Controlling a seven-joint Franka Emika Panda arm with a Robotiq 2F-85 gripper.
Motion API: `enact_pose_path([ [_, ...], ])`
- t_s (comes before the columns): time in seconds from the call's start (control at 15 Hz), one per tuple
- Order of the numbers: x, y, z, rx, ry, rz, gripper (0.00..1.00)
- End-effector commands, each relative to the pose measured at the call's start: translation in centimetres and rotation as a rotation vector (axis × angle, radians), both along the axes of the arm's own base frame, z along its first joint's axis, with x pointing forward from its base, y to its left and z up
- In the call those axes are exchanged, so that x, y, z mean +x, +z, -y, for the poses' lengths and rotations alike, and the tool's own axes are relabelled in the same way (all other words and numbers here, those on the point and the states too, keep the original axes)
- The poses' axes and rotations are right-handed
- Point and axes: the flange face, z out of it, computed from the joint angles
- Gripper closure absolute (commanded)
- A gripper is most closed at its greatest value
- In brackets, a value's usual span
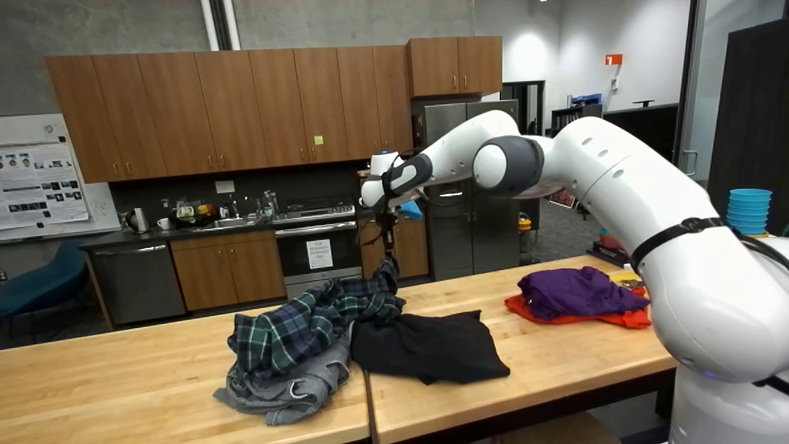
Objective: Move the checked shirt to the left
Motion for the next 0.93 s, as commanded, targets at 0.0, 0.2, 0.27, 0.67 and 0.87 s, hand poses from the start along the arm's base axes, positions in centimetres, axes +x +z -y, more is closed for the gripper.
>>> enact_pose_path([
  [0.0,0.0,6.6,-4.4,-0.101,0.057,0.138,0.99],
  [0.2,-3.6,11.3,-9.1,-0.176,0.129,0.219,0.99],
  [0.27,-4.3,12.9,-10.7,-0.199,0.157,0.25,0.99],
  [0.67,-10.1,18.5,-19.9,-0.313,0.293,0.393,0.99],
  [0.87,-13.2,20.3,-23.4,-0.353,0.344,0.427,0.99],
])
